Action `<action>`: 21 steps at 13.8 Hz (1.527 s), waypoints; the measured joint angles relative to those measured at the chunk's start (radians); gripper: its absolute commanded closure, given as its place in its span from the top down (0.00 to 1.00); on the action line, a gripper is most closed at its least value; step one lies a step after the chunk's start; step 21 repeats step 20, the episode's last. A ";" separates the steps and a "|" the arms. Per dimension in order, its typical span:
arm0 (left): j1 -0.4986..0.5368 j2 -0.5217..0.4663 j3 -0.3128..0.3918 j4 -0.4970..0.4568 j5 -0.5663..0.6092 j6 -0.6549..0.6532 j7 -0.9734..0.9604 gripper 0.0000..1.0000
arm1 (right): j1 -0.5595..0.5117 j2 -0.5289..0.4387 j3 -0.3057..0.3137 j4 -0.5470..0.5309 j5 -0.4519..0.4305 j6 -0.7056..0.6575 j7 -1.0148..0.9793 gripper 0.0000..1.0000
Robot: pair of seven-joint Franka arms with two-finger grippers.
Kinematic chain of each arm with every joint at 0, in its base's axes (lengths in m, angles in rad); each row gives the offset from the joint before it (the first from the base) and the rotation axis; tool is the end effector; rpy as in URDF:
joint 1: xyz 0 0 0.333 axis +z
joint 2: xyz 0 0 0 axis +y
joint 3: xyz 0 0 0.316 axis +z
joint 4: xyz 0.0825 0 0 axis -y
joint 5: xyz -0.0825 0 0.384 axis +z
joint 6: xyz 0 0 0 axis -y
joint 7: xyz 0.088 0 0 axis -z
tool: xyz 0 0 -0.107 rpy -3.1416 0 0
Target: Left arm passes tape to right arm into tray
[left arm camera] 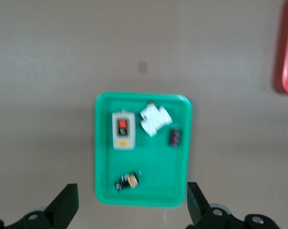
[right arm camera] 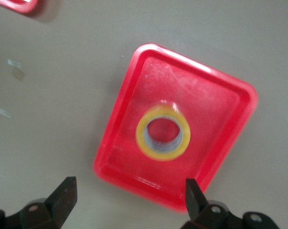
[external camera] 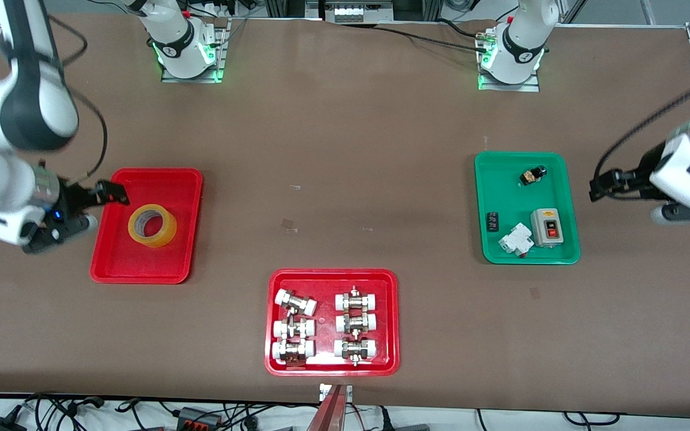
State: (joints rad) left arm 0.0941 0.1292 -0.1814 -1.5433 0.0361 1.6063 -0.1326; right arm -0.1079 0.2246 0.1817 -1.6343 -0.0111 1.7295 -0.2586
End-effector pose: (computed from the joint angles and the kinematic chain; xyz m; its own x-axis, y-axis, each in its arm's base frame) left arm 0.5918 -0.0417 0.5674 0.9971 0.0441 -0.0618 0.0429 -0.9989 -0.0210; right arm 0.6144 0.0358 0.4773 0.9378 0.3280 -0.1136 0.3229 -0.9445 -0.0607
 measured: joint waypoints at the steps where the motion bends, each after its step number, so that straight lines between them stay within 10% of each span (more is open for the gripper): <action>1: -0.034 -0.025 0.004 -0.004 -0.001 -0.035 -0.005 1.00 | 0.022 -0.052 0.001 -0.001 -0.007 -0.036 0.079 1.00; 9: -0.050 -0.053 0.010 -0.035 -0.024 -0.056 -0.003 1.00 | 0.044 -0.300 -0.021 -0.039 0.037 -0.152 0.223 1.00; 21: -0.042 -0.052 0.013 -0.035 -0.060 -0.052 -0.002 1.00 | 0.039 -0.259 -0.071 0.038 0.045 -0.178 0.327 1.00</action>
